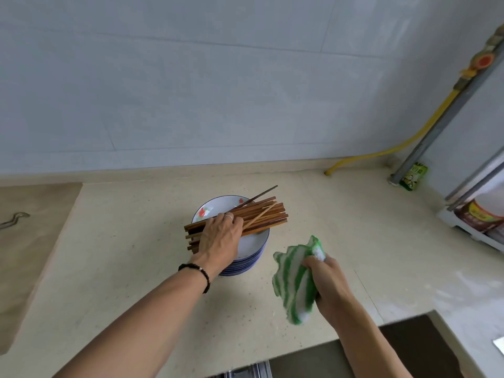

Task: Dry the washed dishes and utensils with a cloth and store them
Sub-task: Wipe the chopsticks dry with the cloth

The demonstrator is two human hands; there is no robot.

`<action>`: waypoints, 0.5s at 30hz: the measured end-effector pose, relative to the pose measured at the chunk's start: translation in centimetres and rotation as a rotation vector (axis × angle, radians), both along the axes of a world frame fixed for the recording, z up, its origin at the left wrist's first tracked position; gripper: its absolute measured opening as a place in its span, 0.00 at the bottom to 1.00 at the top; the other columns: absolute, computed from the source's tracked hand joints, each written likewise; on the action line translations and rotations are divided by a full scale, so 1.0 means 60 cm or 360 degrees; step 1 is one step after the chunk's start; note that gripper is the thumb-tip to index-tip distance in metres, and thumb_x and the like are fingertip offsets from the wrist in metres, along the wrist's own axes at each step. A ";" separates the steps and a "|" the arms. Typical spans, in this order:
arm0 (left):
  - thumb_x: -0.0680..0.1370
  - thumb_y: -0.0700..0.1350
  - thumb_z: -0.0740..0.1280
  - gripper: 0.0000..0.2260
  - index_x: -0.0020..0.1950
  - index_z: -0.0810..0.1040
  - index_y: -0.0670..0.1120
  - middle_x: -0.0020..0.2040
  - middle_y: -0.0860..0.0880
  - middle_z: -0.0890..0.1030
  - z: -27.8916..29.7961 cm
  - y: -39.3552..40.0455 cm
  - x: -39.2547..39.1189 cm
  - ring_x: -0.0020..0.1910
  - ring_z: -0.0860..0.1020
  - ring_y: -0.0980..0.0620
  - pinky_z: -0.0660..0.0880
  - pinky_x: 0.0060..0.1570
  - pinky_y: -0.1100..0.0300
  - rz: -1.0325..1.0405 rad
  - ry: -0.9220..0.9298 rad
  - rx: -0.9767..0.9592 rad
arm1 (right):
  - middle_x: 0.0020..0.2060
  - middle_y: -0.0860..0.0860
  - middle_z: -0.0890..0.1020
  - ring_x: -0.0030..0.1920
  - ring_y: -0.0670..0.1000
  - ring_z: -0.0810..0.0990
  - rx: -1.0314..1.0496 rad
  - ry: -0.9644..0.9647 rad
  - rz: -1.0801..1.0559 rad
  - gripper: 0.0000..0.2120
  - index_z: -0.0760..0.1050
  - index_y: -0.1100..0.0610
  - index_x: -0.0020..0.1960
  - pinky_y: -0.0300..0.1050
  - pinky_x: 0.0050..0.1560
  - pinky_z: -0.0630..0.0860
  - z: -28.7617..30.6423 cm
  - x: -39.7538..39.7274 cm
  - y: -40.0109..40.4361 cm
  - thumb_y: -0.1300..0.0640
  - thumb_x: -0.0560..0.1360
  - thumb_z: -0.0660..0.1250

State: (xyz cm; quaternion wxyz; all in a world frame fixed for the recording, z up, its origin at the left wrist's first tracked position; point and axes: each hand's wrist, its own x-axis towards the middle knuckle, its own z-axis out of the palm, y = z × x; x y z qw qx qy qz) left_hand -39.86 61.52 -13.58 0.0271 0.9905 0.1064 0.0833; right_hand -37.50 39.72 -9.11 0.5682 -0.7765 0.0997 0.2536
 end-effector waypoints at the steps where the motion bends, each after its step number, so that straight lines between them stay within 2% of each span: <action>1: 0.80 0.39 0.59 0.09 0.59 0.71 0.47 0.58 0.46 0.76 0.001 -0.001 0.000 0.58 0.74 0.46 0.69 0.58 0.53 -0.0013 -0.0001 0.0009 | 0.50 0.68 0.82 0.53 0.68 0.82 0.0000 0.0014 -0.0001 0.09 0.75 0.64 0.54 0.61 0.56 0.79 -0.002 -0.002 -0.001 0.66 0.76 0.60; 4: 0.80 0.38 0.57 0.09 0.58 0.71 0.47 0.57 0.46 0.76 -0.004 -0.004 0.000 0.57 0.74 0.46 0.70 0.57 0.53 -0.0057 -0.0021 0.0036 | 0.51 0.69 0.81 0.54 0.68 0.82 -0.0011 0.0029 0.0016 0.09 0.74 0.64 0.55 0.63 0.58 0.78 -0.004 -0.011 -0.002 0.66 0.78 0.59; 10: 0.81 0.39 0.60 0.07 0.58 0.71 0.47 0.57 0.46 0.75 -0.021 0.001 -0.005 0.55 0.75 0.47 0.73 0.54 0.56 -0.0134 0.0013 0.0000 | 0.52 0.68 0.81 0.54 0.67 0.81 -0.0011 0.0029 0.0018 0.07 0.74 0.63 0.55 0.62 0.58 0.78 -0.011 -0.018 -0.004 0.64 0.79 0.60; 15: 0.82 0.39 0.59 0.09 0.59 0.74 0.47 0.55 0.46 0.76 -0.025 -0.003 -0.017 0.53 0.74 0.48 0.72 0.52 0.56 -0.0140 0.0012 0.0096 | 0.53 0.69 0.80 0.50 0.65 0.82 0.0027 0.0061 -0.0024 0.07 0.74 0.64 0.55 0.62 0.59 0.78 -0.012 -0.021 -0.007 0.64 0.79 0.60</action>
